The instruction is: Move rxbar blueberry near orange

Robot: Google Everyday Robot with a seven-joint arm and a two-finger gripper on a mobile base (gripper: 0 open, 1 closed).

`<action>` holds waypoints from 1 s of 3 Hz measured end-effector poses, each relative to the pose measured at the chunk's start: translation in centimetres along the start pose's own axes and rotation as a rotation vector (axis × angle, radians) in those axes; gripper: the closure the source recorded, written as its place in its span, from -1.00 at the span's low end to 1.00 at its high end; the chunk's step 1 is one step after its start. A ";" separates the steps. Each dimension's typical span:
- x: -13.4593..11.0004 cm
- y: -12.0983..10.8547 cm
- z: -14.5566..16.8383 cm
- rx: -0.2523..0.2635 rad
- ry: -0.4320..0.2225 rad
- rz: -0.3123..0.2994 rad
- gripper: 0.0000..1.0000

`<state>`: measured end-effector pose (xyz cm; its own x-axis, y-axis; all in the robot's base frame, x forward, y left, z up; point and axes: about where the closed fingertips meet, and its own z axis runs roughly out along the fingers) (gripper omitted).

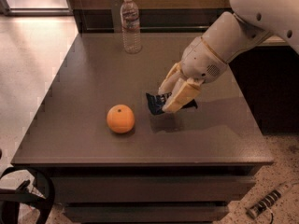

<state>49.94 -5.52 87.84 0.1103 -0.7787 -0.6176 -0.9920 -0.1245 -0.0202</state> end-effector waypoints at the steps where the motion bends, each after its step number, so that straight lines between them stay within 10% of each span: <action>1: -0.1 0.0 0.1 -0.001 0.000 -0.002 -0.27; 3: -0.3 -0.1 0.3 -0.001 -0.001 -0.005 -1.00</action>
Offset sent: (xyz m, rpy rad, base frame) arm 0.0000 0.0009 -0.0002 0.0002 -0.0003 0.0011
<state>49.96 -5.09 87.75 0.1151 -0.7775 -0.6183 -0.9914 -0.1291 -0.0222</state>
